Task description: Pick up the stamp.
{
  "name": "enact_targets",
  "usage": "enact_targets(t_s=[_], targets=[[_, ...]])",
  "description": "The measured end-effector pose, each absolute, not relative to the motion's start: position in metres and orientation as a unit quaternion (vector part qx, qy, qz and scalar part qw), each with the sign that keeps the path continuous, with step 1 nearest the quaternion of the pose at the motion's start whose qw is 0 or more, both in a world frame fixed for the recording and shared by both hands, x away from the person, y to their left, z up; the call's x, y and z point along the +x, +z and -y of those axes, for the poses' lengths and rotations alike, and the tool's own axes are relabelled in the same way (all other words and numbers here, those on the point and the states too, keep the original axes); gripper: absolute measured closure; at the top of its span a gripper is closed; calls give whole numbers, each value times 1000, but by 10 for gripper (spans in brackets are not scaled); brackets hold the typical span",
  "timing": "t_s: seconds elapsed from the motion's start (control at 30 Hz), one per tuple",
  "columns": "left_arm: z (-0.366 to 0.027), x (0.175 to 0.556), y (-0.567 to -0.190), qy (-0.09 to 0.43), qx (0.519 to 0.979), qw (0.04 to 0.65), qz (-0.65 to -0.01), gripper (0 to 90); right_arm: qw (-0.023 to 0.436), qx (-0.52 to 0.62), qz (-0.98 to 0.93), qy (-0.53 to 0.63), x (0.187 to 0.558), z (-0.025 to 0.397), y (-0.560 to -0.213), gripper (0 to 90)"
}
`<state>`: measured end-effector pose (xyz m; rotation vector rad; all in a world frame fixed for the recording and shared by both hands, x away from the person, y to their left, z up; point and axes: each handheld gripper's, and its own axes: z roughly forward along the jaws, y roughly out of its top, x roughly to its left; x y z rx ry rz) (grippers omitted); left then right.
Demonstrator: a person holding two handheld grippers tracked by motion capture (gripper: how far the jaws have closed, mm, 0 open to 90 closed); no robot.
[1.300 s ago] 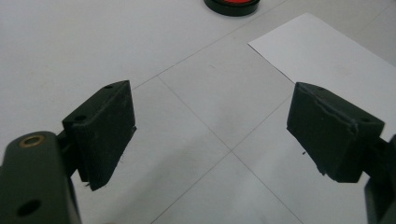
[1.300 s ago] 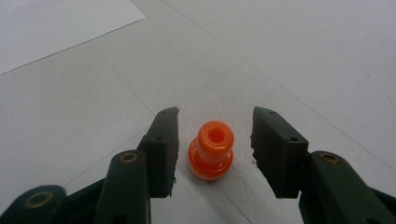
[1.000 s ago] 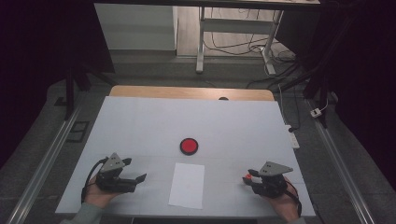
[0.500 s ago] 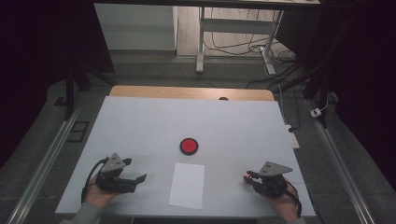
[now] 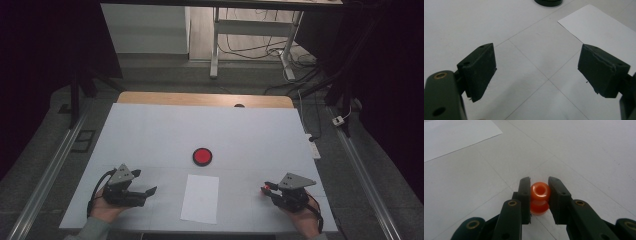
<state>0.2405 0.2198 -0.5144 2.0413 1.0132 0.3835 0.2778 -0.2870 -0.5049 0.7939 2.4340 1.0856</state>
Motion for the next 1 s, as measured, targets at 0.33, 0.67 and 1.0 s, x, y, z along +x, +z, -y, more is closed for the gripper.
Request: enact_targets(t_s=[0.33, 0.67, 1.0], targets=[[-219, 240, -514, 153, 807, 404, -403, 149, 185, 296, -839, 418, 277, 291, -498, 718], [-219, 240, -514, 157, 806, 404, -404, 149, 181, 313, -816, 451, 279, 295, -493, 719], [-218, 240, -514, 157, 806, 403, -404, 148, 180, 320, -803, 469, 283, 290, -489, 718]])
